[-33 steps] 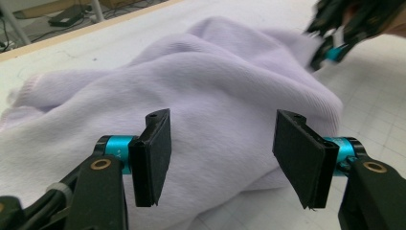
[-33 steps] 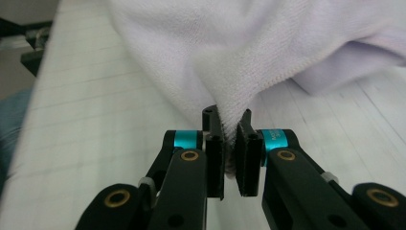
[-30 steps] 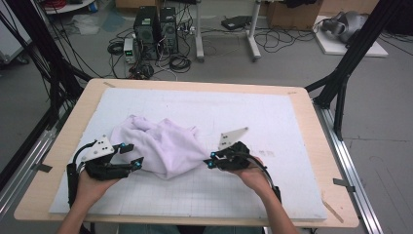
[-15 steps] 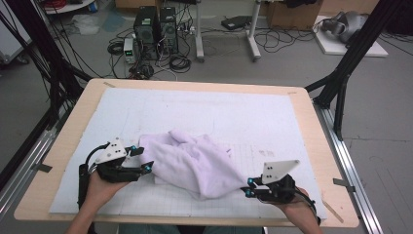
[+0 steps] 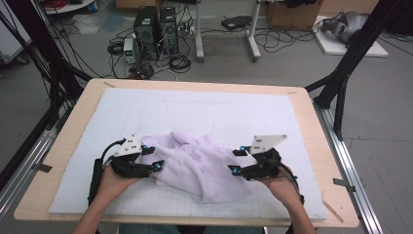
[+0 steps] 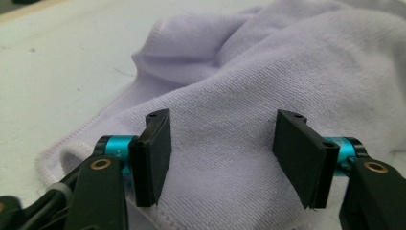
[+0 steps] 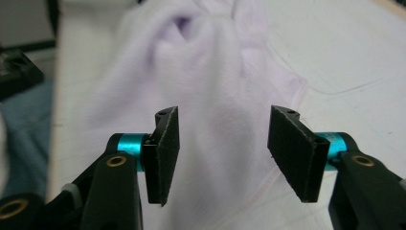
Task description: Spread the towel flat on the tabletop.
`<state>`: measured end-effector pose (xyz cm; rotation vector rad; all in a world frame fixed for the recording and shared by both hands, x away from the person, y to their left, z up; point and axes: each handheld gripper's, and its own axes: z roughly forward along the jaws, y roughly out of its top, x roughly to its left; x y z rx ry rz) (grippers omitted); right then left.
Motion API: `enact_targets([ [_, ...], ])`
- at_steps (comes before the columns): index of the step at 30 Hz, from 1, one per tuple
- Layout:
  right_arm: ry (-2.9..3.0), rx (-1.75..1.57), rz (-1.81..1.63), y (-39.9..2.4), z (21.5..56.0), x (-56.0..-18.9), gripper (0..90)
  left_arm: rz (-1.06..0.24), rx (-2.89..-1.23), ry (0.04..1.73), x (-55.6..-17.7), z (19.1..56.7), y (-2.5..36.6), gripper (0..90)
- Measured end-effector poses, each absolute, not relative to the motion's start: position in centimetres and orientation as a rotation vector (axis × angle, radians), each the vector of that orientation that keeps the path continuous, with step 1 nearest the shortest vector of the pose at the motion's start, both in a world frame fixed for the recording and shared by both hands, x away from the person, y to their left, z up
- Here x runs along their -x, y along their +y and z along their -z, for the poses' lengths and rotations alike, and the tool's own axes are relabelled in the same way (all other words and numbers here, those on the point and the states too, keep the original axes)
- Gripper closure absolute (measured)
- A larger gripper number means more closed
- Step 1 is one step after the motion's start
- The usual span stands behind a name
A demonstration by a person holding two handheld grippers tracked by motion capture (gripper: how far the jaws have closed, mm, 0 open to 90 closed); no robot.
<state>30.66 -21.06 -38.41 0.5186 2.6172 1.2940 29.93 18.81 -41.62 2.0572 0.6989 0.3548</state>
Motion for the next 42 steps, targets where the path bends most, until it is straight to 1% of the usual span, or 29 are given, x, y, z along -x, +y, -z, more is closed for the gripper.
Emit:
enact_targets([
  [1, 2.657, -0.523, -1.245, -19.9, 39.5, -31.8, 45.8, -0.341, -2.074, 0.692, -30.1, 41.8, 18.7, 52.3],
  [2, 2.657, -0.523, -1.245, -19.9, 39.5, -31.8, 45.8, -0.324, -2.09, 0.677, -30.2, 42.0, 18.6, 52.3],
  [3, 2.677, -0.526, -1.212, -19.5, 40.0, -32.2, 52.0, -0.318, -2.107, 0.663, -30.2, 42.2, 18.5, 60.4],
  [4, 2.705, -0.538, -1.206, -19.3, 40.6, -32.5, 61.7, -0.308, -2.117, 0.654, -30.2, 42.3, 18.3, 65.2],
  [6, 2.757, -0.559, -1.219, -19.5, 41.6, -32.8, 76.7, -0.295, -2.141, 0.624, -30.1, 42.5, 18.1, 78.3],
  [7, 2.78, -0.554, -1.212, -19.7, 42.0, -32.7, 82.6, -0.298, -2.153, 0.612, -30.0, 42.5, 18.0, 83.4],
  [8, 2.779, -0.544, -1.211, -19.9, 42.1, -32.5, 84.1, -0.301, -2.16, 0.604, -29.9, 42.5, 17.9, 87.0],
  [10, 2.773, -0.536, -1.213, -20.5, 42.0, -31.7, 84.8, -0.304, -2.162, 0.589, -29.6, 42.4, 17.8, 89.4],
  [17, 2.703, -0.507, -1.284, -23.7, 40.2, -28.1, 84.9, -0.324, -2.123, 0.552, -27.8, 41.2, 18.9, 89.5],
  [23, 2.733, -0.486, -1.255, -24.9, 39.9, -24.4, 84.3, -0.276, -2.119, 0.547, -26.4, 41.5, 20.4, 89.1],
  [24, 2.742, -0.47, -1.25, -24.9, 39.9, -23.9, 82.2, -0.266, -2.105, 0.554, -26.3, 41.4, 20.6, 86.7],
  [26, 2.717, -0.471, -1.265, -24.8, 39.6, -23.5, 68.8, -0.255, -2.078, 0.57, -26.4, 41.0, 20.7, 75.6],
  [27, 2.699, -0.479, -1.286, -24.9, 39.4, -23.6, 64.6, -0.255, -2.063, 0.578, -26.5, 40.6, 20.7, 69.4],
  [29, 2.65, -0.509, -1.31, -25.0, 38.6, -24.2, 55.0, -0.276, -2.047, 0.581, -26.7, 39.9, 20.5, 60.6],
  [30, 2.625, -0.541, -1.32, -25.1, 38.2, -24.7, 51.8, -0.287, -2.038, 0.582, -26.9, 39.5, 20.3, 56.2],
  [31, 2.615, -0.562, -1.333, -25.2, 37.8, -25.2, 52.3, -0.289, -2.03, 0.573, -27.1, 39.1, 20.1, 54.5],
  [33, 2.586, -0.583, -1.337, -25.1, 37.2, -26.4, 52.5, -0.292, -2.017, 0.555, -27.6, 38.5, 19.7, 54.3],
  [36, 2.584, -0.604, -1.301, -24.3, 37.0, -28.8, 52.5, -0.319, -2.01, 0.575, -28.9, 38.0, 19.1, 51.0],
  [40, 2.606, -0.652, -1.294, -22.5, 38.2, -32.6, 50.7, -0.334, -2.01, 0.625, -31.0, 38.4, 18.4, 48.5],
  [42, 2.624, -0.698, -1.302, -21.6, 39.1, -34.2, 49.8, -0.305, -2.035, 0.668, -31.9, 39.1, 18.3, 46.5],
])
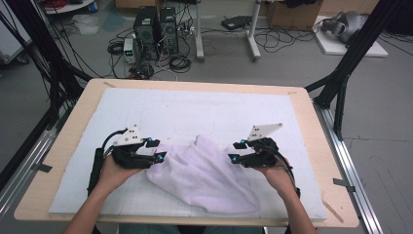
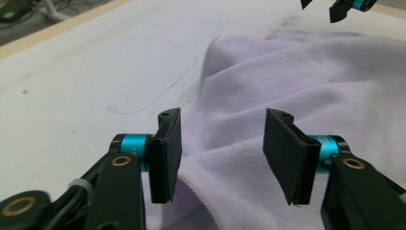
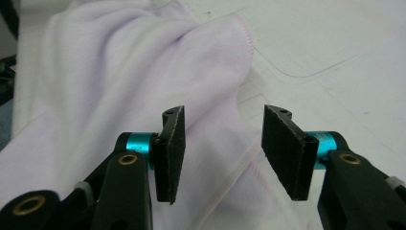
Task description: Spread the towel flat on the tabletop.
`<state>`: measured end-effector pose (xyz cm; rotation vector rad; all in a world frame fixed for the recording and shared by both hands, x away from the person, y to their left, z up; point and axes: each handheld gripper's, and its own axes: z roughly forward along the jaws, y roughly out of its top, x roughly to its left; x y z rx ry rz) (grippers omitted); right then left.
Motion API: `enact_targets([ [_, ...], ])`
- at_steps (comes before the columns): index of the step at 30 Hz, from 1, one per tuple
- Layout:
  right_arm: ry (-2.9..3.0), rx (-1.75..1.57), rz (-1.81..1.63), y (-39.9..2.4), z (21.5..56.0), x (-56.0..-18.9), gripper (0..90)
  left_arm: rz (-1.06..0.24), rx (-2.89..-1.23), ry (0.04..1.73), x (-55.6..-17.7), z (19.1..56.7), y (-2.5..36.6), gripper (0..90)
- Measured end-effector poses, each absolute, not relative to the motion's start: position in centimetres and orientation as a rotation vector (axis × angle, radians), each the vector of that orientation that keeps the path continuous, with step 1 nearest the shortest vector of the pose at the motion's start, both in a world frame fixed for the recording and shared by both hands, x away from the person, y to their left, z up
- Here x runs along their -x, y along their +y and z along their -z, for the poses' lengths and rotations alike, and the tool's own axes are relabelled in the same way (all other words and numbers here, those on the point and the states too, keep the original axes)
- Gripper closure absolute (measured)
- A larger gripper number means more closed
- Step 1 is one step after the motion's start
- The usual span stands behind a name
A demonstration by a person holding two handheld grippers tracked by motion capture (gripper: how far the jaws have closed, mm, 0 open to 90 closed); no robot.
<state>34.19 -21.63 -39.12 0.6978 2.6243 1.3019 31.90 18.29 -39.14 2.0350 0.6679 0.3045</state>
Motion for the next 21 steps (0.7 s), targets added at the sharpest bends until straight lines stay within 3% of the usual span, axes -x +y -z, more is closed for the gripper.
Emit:
enact_targets([
  [3, 2.712, -0.71, -1.254, -20.5, 40.7, -35.6, 55.7, -0.231, -2.113, 0.69, -32.7, 40.1, 18.1, 47.3],
  [5, 2.803, -0.704, -1.194, -20.0, 41.6, -35.8, 68.5, -0.168, -2.151, 0.656, -32.7, 40.5, 17.9, 66.1],
  [8, 2.816, -0.67, -1.177, -20.3, 42.2, -35.0, 80.3, -0.17, -2.208, 0.608, -32.2, 40.7, 17.3, 81.2],
  [11, 2.802, -0.711, -1.194, -21.5, 41.7, -34.1, 85.9, -0.198, -2.203, 0.599, -31.7, 40.5, 17.3, 84.2],
  [21, 2.695, -0.663, -1.212, -26.0, 38.4, -30.1, 86.7, -0.208, -2.125, 0.592, -29.9, 40.0, 20.2, 82.7],
])
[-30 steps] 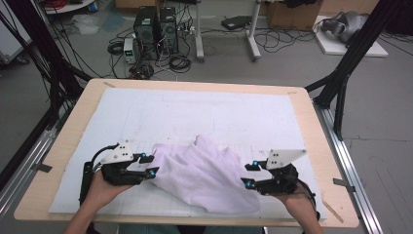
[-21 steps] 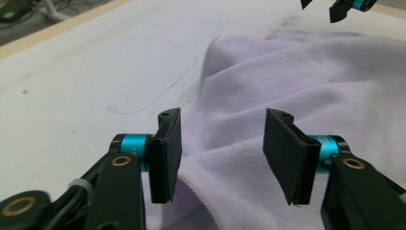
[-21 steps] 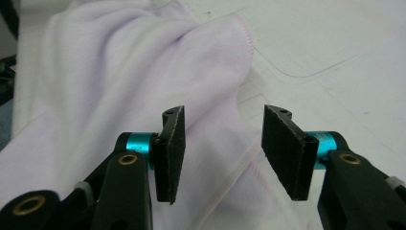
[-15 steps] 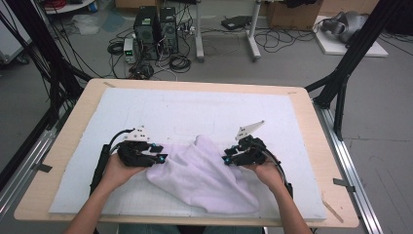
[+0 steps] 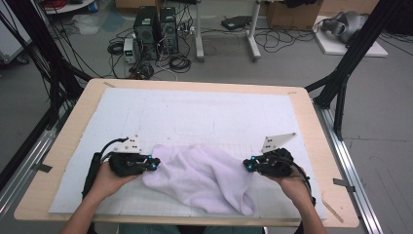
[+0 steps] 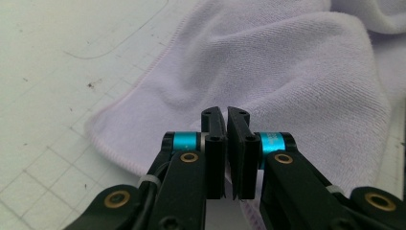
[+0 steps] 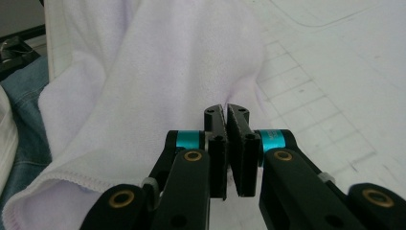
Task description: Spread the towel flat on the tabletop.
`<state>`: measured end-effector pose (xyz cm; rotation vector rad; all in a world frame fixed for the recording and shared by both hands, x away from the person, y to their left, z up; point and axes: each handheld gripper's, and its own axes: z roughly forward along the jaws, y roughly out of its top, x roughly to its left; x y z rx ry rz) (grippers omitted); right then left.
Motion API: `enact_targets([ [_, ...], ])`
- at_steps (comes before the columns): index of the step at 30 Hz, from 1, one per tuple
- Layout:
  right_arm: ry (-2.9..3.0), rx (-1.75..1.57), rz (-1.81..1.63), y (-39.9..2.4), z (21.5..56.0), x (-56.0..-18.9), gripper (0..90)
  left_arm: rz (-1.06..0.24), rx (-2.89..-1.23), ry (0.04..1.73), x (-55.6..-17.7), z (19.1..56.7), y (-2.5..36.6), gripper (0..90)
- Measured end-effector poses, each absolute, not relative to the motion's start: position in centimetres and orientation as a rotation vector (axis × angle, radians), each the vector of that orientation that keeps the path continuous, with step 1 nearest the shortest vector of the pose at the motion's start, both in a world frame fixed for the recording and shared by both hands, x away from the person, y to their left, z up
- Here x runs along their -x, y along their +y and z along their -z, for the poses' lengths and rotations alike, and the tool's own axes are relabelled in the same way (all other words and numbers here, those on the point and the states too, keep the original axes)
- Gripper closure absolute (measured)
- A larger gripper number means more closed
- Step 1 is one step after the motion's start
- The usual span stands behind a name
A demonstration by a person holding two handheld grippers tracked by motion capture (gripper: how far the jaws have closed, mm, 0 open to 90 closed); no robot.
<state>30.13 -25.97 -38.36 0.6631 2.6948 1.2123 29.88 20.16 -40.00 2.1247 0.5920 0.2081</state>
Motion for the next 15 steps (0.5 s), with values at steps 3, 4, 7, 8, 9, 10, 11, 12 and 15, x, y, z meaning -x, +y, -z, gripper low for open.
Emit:
enact_targets([
  [3, 2.679, -0.657, -1.206, -26.3, 37.9, -30.1, 86.6, -0.277, -2.069, 0.673, -30.5, 39.5, 20.3, 54.8],
  [4, 2.679, -0.655, -1.203, -26.2, 37.9, -30.3, 86.6, -0.272, -2.06, 0.69, -30.9, 39.4, 20.1, 51.3],
  [7, 2.68, -0.656, -1.206, -25.6, 38.0, -31.1, 86.3, -0.263, -2.084, 0.735, -32.1, 39.7, 19.2, 48.4],
  [8, 2.678, -0.665, -1.208, -25.4, 38.1, -31.5, 86.2, -0.223, -2.103, 0.741, -32.5, 40.0, 18.8, 49.1],
  [9, 2.676, -0.673, -1.219, -25.3, 38.3, -31.9, 86.1, -0.202, -2.135, 0.739, -32.8, 40.4, 18.4, 50.1],
  [10, 2.675, -0.682, -1.228, -25.2, 38.4, -32.2, 86.0, -0.178, -2.172, 0.742, -33.0, 41.0, 18.0, 50.4],
  [11, 2.68, -0.683, -1.228, -25.2, 38.5, -32.5, 86.0, -0.154, -2.216, 0.745, -33.2, 41.5, 17.7, 50.4],
  [12, 2.683, -0.692, -1.232, -25.1, 38.7, -32.8, 85.9, -0.132, -2.254, 0.748, -33.3, 42.0, 17.5, 50.2],
  [15, 2.694, -0.701, -1.227, -25.1, 39.0, -33.1, 85.6, -0.109, -2.273, 0.746, -33.3, 43.4, 17.5, 53.9],
])
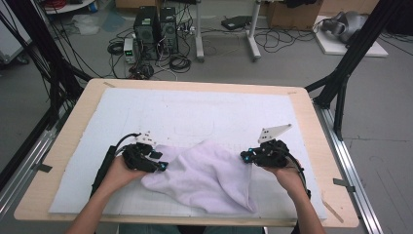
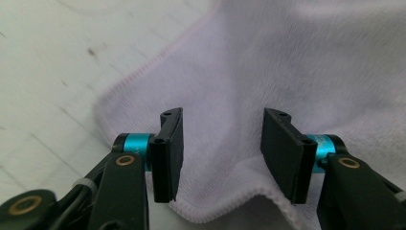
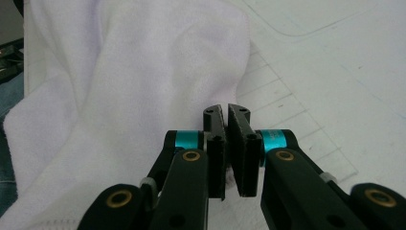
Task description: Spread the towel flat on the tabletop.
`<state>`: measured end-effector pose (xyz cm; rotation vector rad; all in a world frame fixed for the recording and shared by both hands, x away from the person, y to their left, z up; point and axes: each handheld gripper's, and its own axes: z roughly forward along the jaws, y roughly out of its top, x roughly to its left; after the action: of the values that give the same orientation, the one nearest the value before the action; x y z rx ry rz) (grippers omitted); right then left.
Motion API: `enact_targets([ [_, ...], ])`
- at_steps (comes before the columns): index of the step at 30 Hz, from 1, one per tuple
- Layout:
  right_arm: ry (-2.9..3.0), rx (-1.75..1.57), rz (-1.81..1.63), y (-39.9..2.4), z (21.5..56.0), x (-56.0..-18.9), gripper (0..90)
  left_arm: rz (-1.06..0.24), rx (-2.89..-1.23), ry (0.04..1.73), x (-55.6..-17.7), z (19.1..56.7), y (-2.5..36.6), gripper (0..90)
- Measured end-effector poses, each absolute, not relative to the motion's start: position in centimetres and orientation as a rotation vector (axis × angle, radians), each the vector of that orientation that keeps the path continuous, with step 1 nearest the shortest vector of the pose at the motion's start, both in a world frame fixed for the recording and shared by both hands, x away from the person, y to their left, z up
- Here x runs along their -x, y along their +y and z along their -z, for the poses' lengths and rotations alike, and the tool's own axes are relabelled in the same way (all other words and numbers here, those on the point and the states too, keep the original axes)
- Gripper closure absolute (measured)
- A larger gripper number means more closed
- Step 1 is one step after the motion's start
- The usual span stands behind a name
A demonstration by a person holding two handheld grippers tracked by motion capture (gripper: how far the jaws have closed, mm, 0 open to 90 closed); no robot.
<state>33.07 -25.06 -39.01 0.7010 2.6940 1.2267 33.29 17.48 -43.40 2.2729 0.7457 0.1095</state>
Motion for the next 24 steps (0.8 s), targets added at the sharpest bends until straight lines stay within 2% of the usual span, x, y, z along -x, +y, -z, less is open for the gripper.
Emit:
enact_targets([
  [1, 2.695, -0.696, -1.226, -25.1, 39.1, -33.0, 85.6, -0.12, -2.254, 0.745, -33.2, 43.5, 17.8, 55.9],
  [4, 2.701, -0.705, -1.226, -25.2, 39.6, -32.7, 85.4, -0.174, -2.252, 0.739, -32.9, 43.7, 18.1, 72.6],
  [9, 2.7, -0.703, -1.236, -25.1, 40.2, -32.3, 85.2, -0.244, -2.252, 0.705, -32.3, 43.8, 18.1, 83.8],
  [14, 2.694, -0.687, -1.238, -25.0, 40.1, -32.2, 85.2, -0.258, -2.241, 0.689, -32.0, 43.5, 18.2, 85.7],
  [24, 2.64, -0.712, -1.234, -24.5, 37.7, -34.6, 86.6, -0.313, -2.037, 0.776, -34.5, 39.4, 18.8, 86.4],
])
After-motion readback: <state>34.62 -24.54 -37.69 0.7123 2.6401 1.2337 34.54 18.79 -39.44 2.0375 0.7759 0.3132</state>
